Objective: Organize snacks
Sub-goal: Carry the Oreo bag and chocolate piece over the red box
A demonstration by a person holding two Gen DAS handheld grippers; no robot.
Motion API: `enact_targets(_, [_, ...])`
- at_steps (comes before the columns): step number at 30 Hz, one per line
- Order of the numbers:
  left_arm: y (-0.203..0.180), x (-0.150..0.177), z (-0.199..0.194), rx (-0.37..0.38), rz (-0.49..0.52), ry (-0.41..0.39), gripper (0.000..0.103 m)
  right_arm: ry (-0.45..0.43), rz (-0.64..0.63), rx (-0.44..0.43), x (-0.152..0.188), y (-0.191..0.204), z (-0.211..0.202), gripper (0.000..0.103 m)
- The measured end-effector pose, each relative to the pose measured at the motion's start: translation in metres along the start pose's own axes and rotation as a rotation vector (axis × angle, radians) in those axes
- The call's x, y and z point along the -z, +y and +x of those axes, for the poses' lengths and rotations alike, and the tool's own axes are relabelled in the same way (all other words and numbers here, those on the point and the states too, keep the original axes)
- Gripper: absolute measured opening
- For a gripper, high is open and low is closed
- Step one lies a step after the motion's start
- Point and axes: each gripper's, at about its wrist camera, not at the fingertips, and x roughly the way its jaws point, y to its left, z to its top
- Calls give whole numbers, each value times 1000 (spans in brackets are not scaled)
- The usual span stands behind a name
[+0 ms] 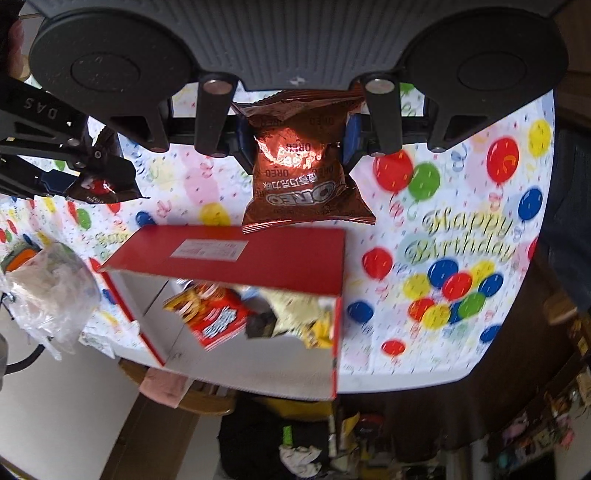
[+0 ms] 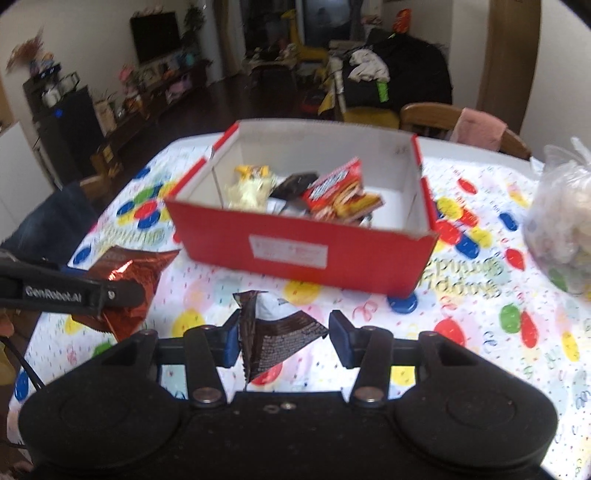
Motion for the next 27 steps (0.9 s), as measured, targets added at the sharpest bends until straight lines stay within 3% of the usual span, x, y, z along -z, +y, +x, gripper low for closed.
enact_targets(14, [-25,-57,-7,16,41,-81,46,-103,30,4,-51,-21,-16,47])
enact_targets(27, [-41,-125,38,-44,24,-67,46,-71,34,-31,-122,-57,42,47])
